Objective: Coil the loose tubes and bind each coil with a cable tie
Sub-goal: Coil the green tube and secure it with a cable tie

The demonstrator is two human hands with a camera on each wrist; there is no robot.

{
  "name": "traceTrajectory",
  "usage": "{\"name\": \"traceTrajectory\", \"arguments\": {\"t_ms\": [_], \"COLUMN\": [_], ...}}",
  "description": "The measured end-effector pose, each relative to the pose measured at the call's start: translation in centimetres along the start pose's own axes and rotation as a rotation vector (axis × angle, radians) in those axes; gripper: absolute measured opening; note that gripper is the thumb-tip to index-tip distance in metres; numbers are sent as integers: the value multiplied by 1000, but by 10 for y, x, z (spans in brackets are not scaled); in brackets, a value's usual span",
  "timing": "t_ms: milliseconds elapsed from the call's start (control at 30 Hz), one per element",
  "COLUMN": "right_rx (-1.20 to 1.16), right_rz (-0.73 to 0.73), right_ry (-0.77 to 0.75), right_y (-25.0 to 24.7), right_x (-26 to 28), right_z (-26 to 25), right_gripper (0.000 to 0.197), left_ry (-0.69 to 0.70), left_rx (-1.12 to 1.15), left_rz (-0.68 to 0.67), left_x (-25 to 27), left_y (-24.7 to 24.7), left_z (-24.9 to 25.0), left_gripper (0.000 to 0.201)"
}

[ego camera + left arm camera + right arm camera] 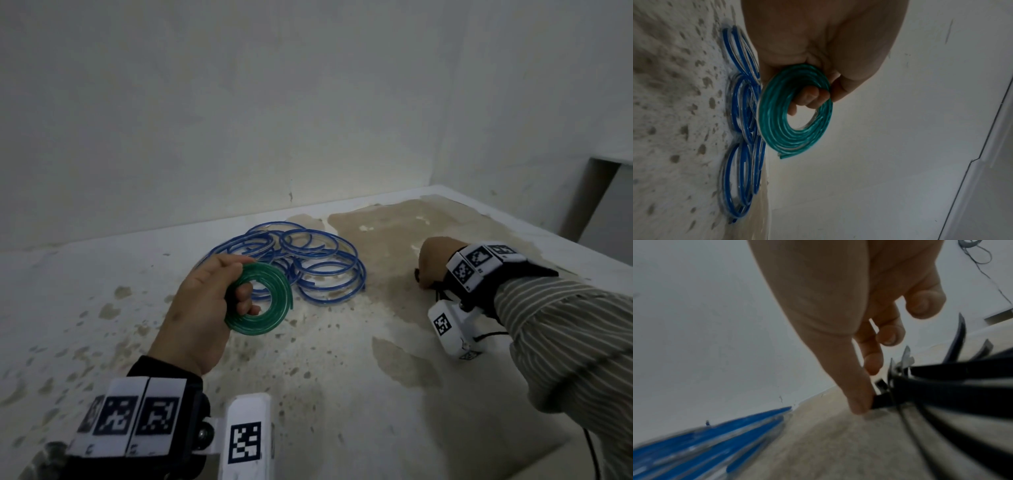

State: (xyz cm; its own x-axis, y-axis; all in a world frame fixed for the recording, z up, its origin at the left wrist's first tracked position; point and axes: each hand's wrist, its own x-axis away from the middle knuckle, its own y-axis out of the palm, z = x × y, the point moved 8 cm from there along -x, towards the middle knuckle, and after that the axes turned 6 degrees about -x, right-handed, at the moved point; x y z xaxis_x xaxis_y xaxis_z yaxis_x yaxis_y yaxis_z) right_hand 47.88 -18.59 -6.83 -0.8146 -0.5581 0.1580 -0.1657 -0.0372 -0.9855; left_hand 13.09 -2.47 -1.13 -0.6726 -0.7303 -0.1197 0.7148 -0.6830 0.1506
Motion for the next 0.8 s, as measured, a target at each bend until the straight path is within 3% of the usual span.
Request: {"name": "traceTrajectory", "arguments": {"t_ms": [167,333,400,500,600,800], "right_rx": [-283,-891,-1210,-1617,-1743,-1735], "right_rz": [173,296,237,28,-101,-49], "right_ry": [-174,-305,-413,-557,-711,-855], "right_y": [-63,-97,-101,-97,-92,-79], "right_x": [65,93,113,145,174,198], "right_z": [-56,-89,-115,-158,-195,-232], "right_gripper": [23,21,20,12,9,11], "left_ry": [-4,-14,-5,6,35,85], "left_rx": [-59,-61,-36,-27,-38,-82], "left_rz": [7,6,17,78,151,284], "left_x": [-2,-2,-2,-2,0,6], "left_y": [-5,-9,-11,-20,-35,-69], "left_z": [-2,-5,-4,-1,3,10], "left_gripper": [25,24,25,25,28,28]}}
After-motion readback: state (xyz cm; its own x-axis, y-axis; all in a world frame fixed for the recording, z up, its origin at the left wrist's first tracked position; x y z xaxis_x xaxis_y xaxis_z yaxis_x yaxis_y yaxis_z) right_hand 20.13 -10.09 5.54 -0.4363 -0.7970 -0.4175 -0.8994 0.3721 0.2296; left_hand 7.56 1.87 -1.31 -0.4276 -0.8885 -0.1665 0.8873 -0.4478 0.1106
